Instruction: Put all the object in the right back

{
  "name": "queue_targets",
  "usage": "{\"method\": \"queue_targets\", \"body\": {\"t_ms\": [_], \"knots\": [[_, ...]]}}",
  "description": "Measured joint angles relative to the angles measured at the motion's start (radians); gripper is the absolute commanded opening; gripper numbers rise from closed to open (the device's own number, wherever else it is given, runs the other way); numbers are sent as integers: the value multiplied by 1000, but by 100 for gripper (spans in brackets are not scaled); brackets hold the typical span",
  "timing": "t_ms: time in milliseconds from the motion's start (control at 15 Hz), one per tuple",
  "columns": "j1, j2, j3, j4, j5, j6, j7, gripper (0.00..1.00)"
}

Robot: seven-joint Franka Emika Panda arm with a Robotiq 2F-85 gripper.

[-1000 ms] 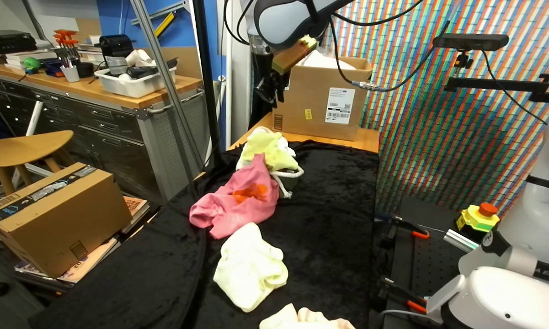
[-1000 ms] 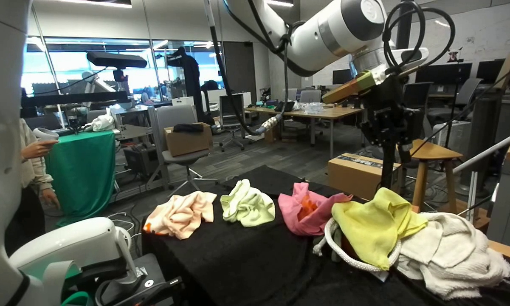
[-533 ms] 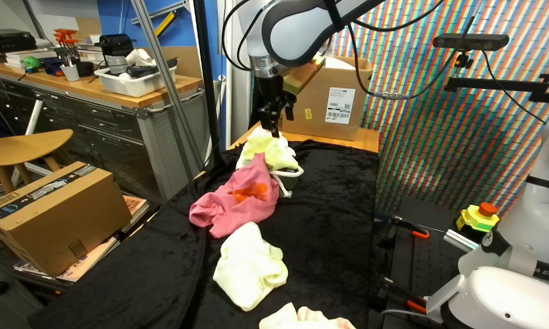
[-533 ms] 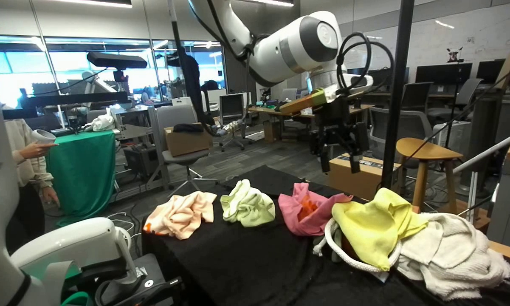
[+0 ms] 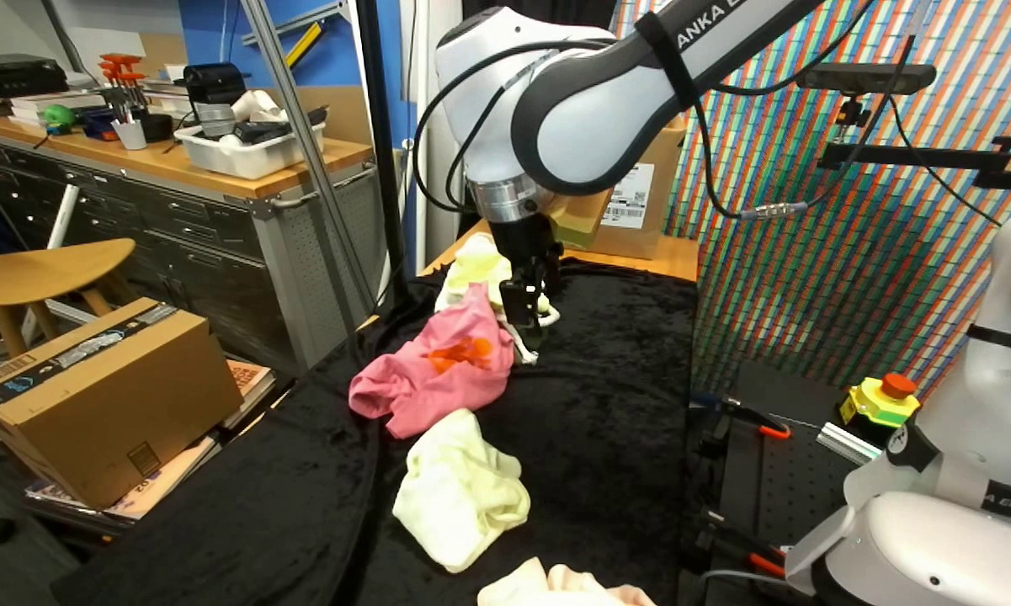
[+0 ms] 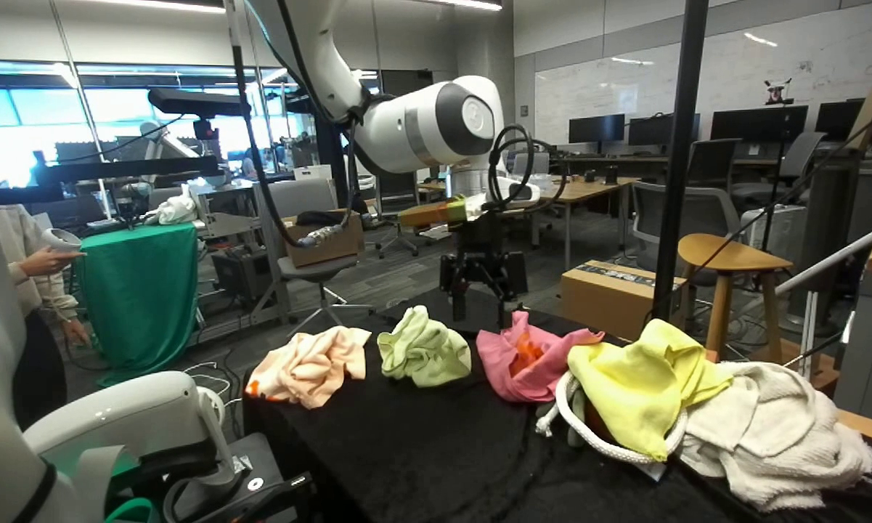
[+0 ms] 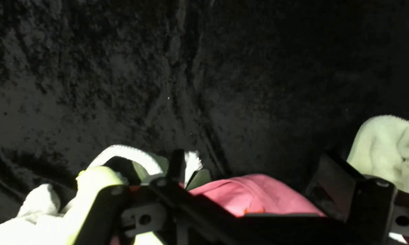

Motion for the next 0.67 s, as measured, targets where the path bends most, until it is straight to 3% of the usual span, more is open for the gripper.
{"method": "queue_targets", "body": {"t_ms": [267, 667], "knots": [[21, -20, 31, -107, 23, 25, -19, 100], [24, -39, 56, -245, 161, 38, -176, 100]]}}
